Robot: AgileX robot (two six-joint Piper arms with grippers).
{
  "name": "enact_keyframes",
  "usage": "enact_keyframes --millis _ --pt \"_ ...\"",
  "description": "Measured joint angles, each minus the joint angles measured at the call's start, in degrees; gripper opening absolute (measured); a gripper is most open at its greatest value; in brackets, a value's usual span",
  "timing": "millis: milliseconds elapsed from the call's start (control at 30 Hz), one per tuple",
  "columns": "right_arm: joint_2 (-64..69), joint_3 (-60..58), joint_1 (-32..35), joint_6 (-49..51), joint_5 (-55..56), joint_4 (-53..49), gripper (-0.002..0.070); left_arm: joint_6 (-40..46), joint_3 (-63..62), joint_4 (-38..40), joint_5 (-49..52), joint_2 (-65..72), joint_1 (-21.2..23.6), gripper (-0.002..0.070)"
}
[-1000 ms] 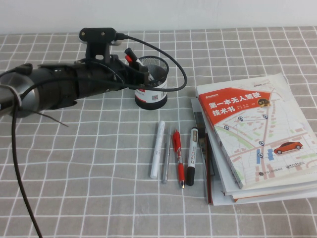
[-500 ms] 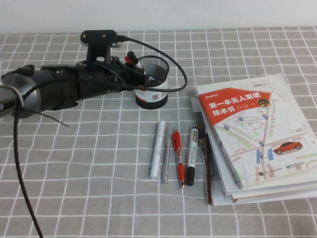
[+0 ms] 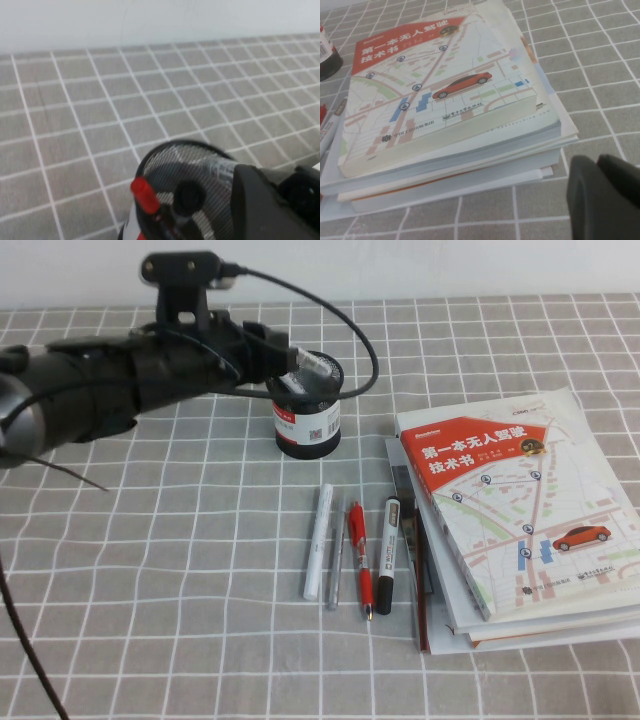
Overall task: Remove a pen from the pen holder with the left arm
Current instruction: 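Take a marker out of the pen holder and lay it on the table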
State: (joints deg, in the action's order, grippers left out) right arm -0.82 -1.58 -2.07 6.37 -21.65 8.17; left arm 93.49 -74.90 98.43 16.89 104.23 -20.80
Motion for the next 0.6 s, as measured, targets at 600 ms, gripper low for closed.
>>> enact_keyframes --millis 600 --pt "0.0 0.0 0.0 0.0 0.0 0.0 -0.0013 -38.8 7.6 -47.4 14.8 -22.4 -0.2 0.0106"
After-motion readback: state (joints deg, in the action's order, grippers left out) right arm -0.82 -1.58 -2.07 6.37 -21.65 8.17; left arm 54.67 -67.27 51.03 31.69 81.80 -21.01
